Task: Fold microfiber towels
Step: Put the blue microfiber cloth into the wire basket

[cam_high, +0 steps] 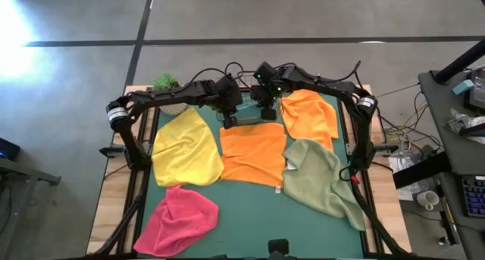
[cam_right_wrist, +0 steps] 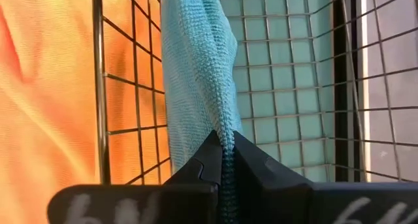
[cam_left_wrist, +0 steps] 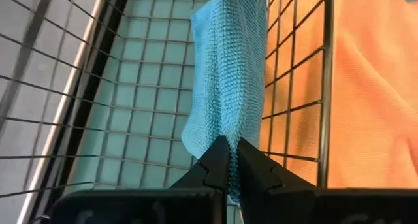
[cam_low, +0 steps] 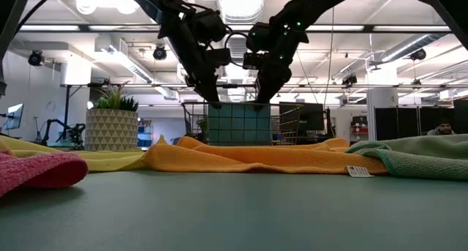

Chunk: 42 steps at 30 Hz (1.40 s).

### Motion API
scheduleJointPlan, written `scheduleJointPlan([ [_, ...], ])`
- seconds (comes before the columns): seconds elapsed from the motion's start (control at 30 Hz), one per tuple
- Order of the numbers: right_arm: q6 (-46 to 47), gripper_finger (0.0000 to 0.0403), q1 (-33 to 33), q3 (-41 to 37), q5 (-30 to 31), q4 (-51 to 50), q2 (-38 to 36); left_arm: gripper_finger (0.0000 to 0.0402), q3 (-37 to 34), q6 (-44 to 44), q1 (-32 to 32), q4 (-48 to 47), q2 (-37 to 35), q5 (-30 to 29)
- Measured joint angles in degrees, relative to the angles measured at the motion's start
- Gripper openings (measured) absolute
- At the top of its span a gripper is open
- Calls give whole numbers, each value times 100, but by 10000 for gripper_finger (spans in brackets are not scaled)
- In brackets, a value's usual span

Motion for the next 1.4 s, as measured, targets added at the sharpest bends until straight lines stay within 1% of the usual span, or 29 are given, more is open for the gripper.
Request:
scheduleJointPlan([
  [0.13,10,9,-2,0,19,65,26,0,0,-55,4,40,0,-83],
  [0.3,61,9,-38,0,83,231,242,0,-4,-29,146,219,10,-238],
  [0.47,85,9,-50,-2,529,496,435,0,-9,228,296,442,231,-240],
  [0.7,92,9,-61,-7,613,658,601,0,-9,267,377,482,631,-219],
  [0.9,104,9,-180,-7,588,810,627,0,7,236,496,764,691,-181],
  [1.03,55,9,-299,-2,682,935,631,0,97,278,603,777,698,-275],
  [1.13,48,9,-385,0,703,1081,674,8,135,280,687,865,706,-270],
  [1.27,50,9,-463,0,692,1257,715,28,118,275,788,922,706,-271],
  [1.4,44,9,-494,0,669,1206,836,44,116,275,831,943,706,-285],
])
